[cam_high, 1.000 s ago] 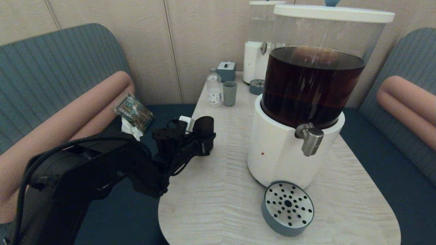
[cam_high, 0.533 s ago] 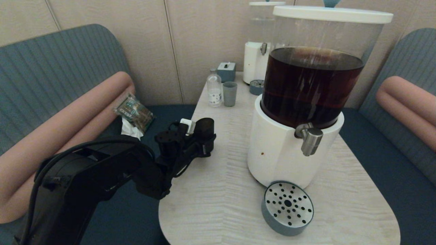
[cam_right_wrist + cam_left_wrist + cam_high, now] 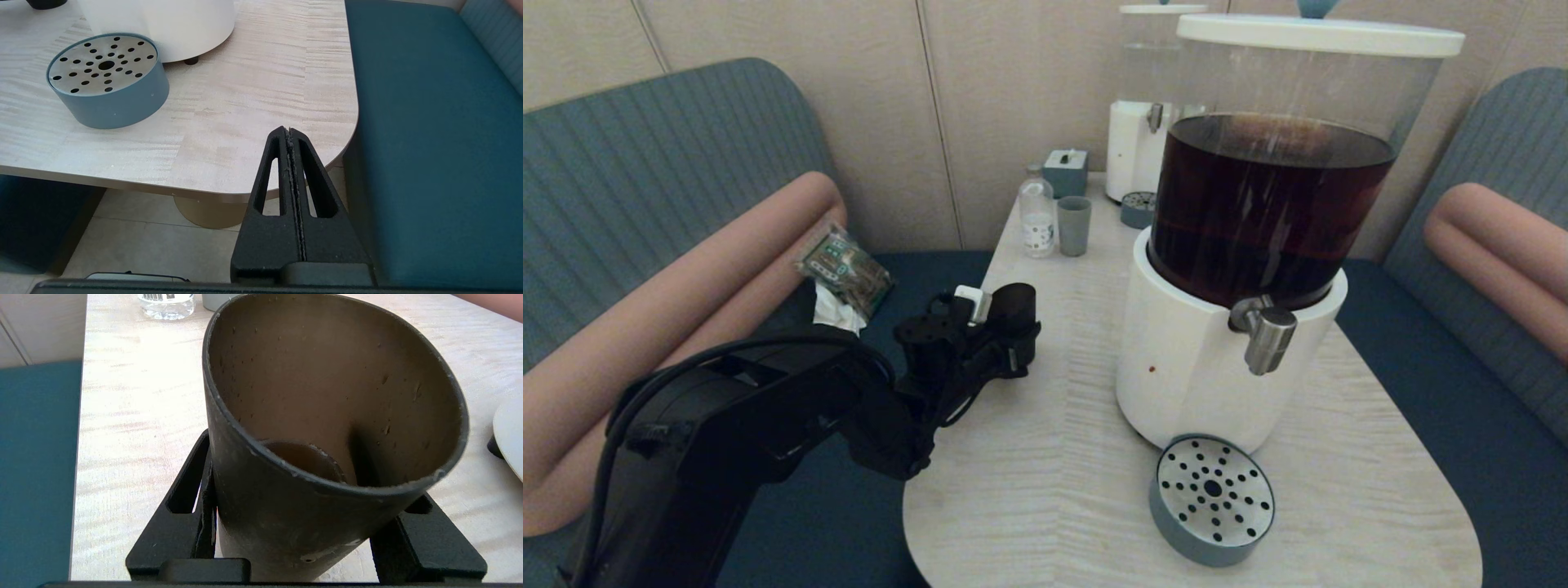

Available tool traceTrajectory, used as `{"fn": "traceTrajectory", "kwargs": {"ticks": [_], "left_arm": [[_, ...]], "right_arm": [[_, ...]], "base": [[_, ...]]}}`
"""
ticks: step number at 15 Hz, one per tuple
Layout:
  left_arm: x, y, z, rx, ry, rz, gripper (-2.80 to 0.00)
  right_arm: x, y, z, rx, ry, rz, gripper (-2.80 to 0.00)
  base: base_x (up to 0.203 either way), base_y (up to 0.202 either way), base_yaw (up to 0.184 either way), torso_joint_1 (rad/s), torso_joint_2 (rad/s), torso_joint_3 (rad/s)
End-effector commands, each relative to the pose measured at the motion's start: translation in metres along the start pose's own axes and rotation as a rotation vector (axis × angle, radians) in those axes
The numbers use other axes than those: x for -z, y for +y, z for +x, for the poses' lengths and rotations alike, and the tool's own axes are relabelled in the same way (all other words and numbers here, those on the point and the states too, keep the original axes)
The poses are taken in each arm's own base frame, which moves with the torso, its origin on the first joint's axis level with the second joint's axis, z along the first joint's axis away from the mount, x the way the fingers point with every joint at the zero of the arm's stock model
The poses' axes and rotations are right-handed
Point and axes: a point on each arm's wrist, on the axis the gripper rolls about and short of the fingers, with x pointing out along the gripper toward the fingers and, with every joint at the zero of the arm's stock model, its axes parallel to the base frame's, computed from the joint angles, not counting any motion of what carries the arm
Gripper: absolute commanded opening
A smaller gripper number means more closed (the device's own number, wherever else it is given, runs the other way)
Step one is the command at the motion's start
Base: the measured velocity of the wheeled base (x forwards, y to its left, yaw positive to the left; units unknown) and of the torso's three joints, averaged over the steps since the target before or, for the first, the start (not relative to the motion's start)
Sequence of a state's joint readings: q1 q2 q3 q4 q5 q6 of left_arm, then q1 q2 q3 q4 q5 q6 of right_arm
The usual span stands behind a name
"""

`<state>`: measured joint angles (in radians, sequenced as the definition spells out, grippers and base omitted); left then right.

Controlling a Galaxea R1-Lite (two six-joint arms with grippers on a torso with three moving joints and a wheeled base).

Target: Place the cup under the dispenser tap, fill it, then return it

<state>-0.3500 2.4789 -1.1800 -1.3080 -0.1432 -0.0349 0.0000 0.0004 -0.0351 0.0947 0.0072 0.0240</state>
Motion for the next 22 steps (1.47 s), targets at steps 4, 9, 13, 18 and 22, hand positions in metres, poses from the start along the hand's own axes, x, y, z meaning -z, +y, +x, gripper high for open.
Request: {"fn": "traceTrajectory", "kwargs": {"ticks": [4,9,13,18,22], "left_arm": [[-0.002,0.0,-0.001,0.001,-0.006,-0.001,0.0],[-0.007,-0.002,-0.003,0.005,-0.023,0.006,0.0],[-0.022,-0.007,-0.017,0.01,-0.042,0.009,0.0],[-0.055,-0.013,-0.056,0.01,-0.05,0.01,0.0],[-0.09,-0.021,-0.104,0.016,-0.07,0.012,0.0]], "right_arm": [[0.0,0.0,0.0,0.0,0.001,0.0,-2.8],[0.0,0.0,0.0,0.0,0.0,0.0,-2.8],[0.0,0.0,0.0,0.0,0.001,0.0,-2.8],[0.0,0.0,0.0,0.0,0.0,-0.001,-2.8],[0.0,0.0,0.0,0.0,0.001,0.0,-2.8]], "base": [[0.0,0.0,0.0,0.0,0.0,0.0],[0.0,0.0,0.0,0.0,0.0,0.0],[0.0,0.0,0.0,0.0,0.0,0.0],[0.0,0.0,0.0,0.0,0.0,0.0],[0.0,0.0,0.0,0.0,0.0,0.0]]}}
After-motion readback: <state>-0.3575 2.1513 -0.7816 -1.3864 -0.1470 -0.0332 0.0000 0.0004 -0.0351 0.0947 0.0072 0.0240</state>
